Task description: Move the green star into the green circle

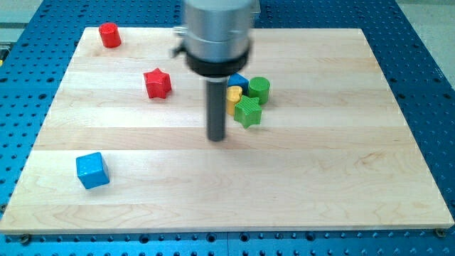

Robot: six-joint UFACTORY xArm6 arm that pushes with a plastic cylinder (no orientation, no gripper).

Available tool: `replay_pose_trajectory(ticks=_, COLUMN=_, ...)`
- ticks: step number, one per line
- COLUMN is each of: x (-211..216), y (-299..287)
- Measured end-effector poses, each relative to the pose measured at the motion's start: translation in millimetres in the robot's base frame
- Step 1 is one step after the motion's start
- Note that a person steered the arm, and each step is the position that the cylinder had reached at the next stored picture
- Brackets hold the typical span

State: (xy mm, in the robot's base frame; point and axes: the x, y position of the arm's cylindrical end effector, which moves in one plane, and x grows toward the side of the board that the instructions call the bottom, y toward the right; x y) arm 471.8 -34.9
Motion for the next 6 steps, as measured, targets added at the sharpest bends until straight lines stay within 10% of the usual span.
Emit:
replay_pose_trajectory(ticks=4, x=12, y=118)
replay_pose_trajectory(ticks=6, x=-181, y=177)
